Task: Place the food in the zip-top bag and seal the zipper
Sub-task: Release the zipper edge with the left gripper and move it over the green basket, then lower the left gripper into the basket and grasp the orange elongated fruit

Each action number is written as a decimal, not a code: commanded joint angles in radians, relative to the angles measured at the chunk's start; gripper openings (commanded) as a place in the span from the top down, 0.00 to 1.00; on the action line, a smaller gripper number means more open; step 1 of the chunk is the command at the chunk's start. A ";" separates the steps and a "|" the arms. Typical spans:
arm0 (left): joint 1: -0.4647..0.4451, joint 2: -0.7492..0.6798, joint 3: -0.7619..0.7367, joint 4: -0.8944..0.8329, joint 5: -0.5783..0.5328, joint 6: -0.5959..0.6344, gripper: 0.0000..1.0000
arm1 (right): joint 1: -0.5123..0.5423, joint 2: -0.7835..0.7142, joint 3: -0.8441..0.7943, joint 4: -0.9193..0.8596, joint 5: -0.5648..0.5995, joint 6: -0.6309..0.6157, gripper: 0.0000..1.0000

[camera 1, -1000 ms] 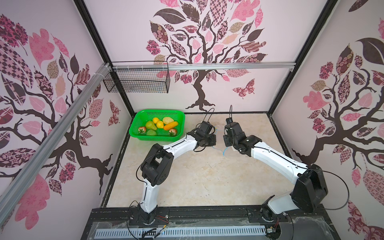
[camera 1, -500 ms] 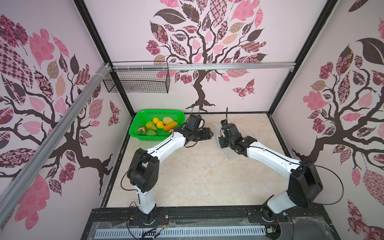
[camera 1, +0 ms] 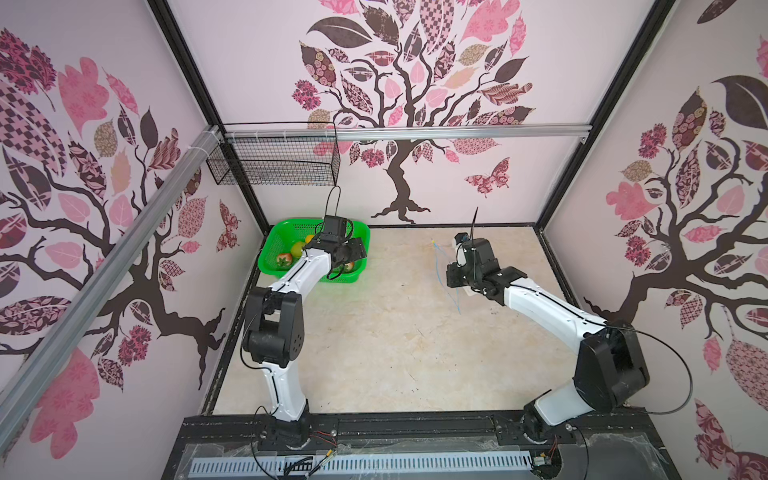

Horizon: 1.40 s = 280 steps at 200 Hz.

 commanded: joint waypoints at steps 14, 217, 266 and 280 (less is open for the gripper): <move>-0.009 0.027 0.036 -0.033 0.006 0.050 0.22 | 0.003 -0.023 -0.013 0.009 -0.038 0.013 1.00; -0.217 -0.470 -0.569 -0.073 0.220 -0.172 0.23 | 0.002 -0.008 -0.033 0.019 -0.081 0.003 1.00; -0.182 -0.523 -0.511 -0.093 0.090 -0.136 0.22 | 0.001 -0.007 -0.036 0.018 -0.092 0.004 1.00; -0.135 -0.488 -0.473 -0.069 0.087 -0.136 0.22 | 0.001 -0.012 -0.038 0.021 -0.089 0.004 1.00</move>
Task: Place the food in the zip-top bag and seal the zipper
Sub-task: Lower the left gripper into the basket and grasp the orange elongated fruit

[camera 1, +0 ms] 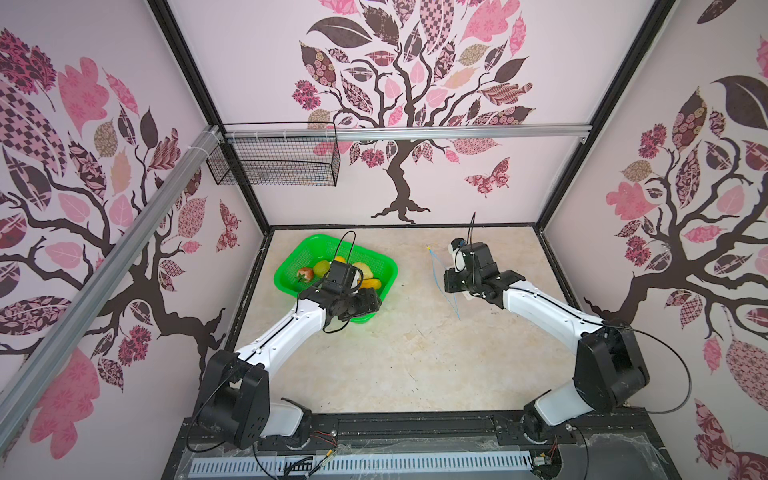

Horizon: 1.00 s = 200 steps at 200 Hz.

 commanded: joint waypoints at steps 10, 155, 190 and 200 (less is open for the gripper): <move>0.091 0.066 0.089 0.050 -0.059 0.012 0.22 | 0.002 -0.016 0.000 0.004 -0.007 -0.004 1.00; 0.134 0.541 0.539 -0.190 -0.080 0.738 0.25 | 0.001 -0.031 -0.013 0.017 -0.009 -0.020 1.00; 0.134 0.599 0.551 -0.172 -0.081 0.763 0.25 | 0.000 -0.017 -0.004 0.012 -0.015 -0.019 1.00; 0.133 0.616 0.557 -0.175 -0.095 0.767 0.25 | 0.001 -0.015 -0.003 0.012 -0.016 -0.020 1.00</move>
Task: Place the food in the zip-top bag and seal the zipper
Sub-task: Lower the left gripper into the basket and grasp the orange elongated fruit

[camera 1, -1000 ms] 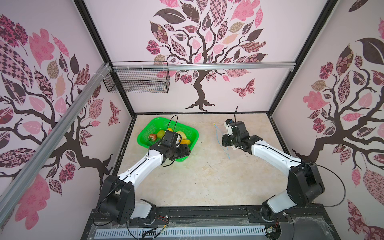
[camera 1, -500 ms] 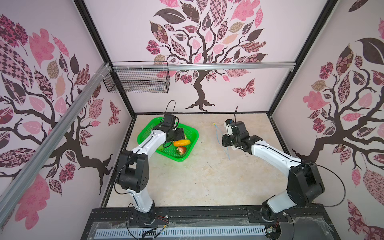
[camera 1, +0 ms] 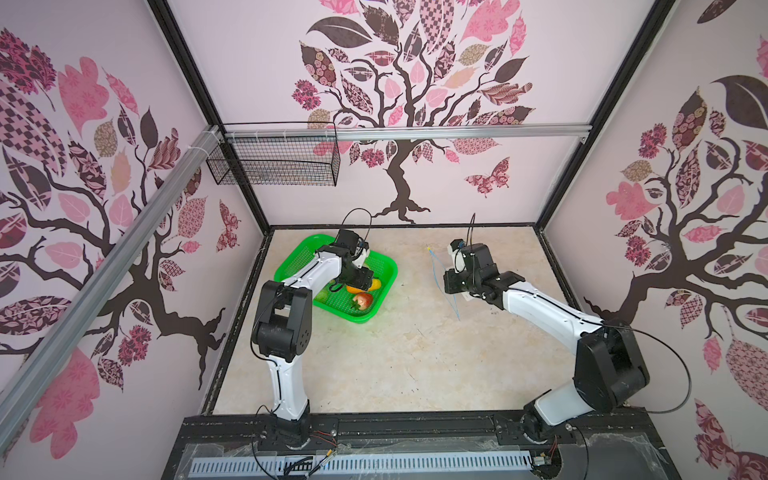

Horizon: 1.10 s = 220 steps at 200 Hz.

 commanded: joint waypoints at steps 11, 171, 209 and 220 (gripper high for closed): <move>0.004 0.046 0.043 -0.010 -0.024 0.054 0.25 | 0.000 -0.014 0.011 -0.004 -0.010 -0.002 1.00; -0.051 0.034 0.014 -0.047 -0.057 0.007 0.66 | 0.001 -0.025 0.005 -0.003 0.035 0.020 1.00; -0.059 -0.041 0.013 -0.088 -0.057 -0.099 0.77 | -0.023 -0.020 0.016 0.007 0.010 0.084 1.00; -0.058 -0.065 0.016 -0.106 -0.056 -0.132 0.78 | -0.032 -0.014 0.017 0.018 -0.024 0.108 1.00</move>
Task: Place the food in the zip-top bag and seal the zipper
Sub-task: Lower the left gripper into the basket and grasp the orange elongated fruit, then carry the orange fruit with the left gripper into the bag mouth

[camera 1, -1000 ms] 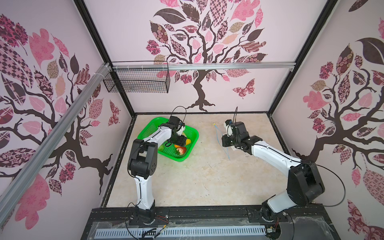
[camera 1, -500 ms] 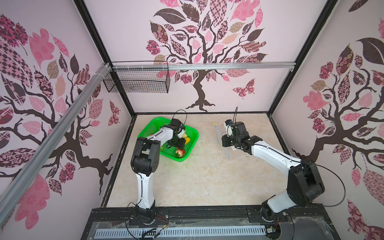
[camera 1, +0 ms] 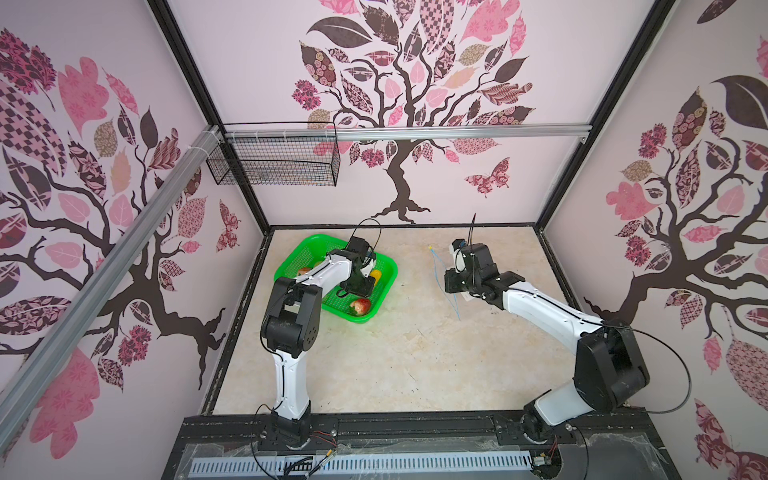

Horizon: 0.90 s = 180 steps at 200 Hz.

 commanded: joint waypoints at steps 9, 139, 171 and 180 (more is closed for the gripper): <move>0.003 -0.101 0.018 -0.058 0.002 -0.111 0.77 | -0.026 -0.010 0.018 0.026 -0.064 0.081 1.00; -0.204 -0.398 -0.187 0.438 0.514 -0.691 0.76 | -0.028 0.051 -0.001 0.175 -0.223 0.267 1.00; -0.267 -0.337 -0.207 0.544 0.583 -0.792 0.76 | -0.027 0.026 -0.032 0.211 -0.245 0.275 1.00; -0.279 -0.322 -0.207 0.557 0.589 -0.803 0.76 | -0.027 0.015 -0.042 0.220 -0.250 0.277 1.00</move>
